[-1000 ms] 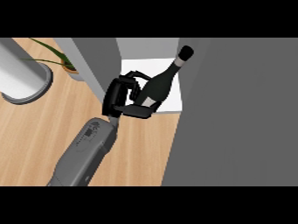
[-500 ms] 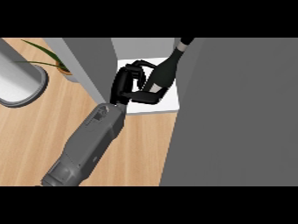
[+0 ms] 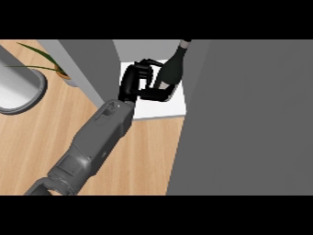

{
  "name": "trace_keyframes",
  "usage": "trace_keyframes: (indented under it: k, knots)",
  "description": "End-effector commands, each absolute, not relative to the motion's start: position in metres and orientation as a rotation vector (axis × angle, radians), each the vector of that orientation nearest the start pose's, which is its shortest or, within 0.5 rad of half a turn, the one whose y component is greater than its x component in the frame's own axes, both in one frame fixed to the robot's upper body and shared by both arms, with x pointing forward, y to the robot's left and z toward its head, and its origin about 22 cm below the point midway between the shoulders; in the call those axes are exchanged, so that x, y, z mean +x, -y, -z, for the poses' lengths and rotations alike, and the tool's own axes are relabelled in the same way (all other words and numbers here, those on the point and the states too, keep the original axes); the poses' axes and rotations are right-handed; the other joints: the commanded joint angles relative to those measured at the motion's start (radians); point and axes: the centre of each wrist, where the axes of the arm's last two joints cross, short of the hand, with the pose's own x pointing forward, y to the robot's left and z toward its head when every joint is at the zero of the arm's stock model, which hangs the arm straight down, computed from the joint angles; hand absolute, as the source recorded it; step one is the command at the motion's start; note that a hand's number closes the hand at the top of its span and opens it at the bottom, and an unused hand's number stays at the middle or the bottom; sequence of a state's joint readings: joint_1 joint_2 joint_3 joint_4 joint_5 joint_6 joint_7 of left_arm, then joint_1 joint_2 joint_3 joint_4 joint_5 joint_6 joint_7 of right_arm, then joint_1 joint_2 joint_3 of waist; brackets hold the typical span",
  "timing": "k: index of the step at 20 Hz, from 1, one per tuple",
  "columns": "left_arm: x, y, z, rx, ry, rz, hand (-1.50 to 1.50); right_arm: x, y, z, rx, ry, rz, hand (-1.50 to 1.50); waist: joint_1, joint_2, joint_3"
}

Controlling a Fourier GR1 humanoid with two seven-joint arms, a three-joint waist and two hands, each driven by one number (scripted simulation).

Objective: Pick up the wine, place it into the cabinet and close the cabinet

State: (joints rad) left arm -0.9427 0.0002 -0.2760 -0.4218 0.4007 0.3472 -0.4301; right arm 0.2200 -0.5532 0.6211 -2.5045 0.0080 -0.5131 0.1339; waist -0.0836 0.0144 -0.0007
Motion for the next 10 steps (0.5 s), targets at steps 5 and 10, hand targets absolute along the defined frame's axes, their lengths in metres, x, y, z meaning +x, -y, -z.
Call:
trace_keyframes:
  k: [5,10]
  knots:
    - [0.413,-0.101,-0.009,0.005,1.627,0.064,1.50,0.075,0.194,-0.180,0.269,1.932,-0.156,-1.50,-0.020,0.006,0.000]
    - [0.422,-0.098,-0.021,0.079,1.639,0.039,1.50,0.079,0.190,-0.177,0.286,1.956,-0.174,-1.50,-0.023,0.016,-0.001]
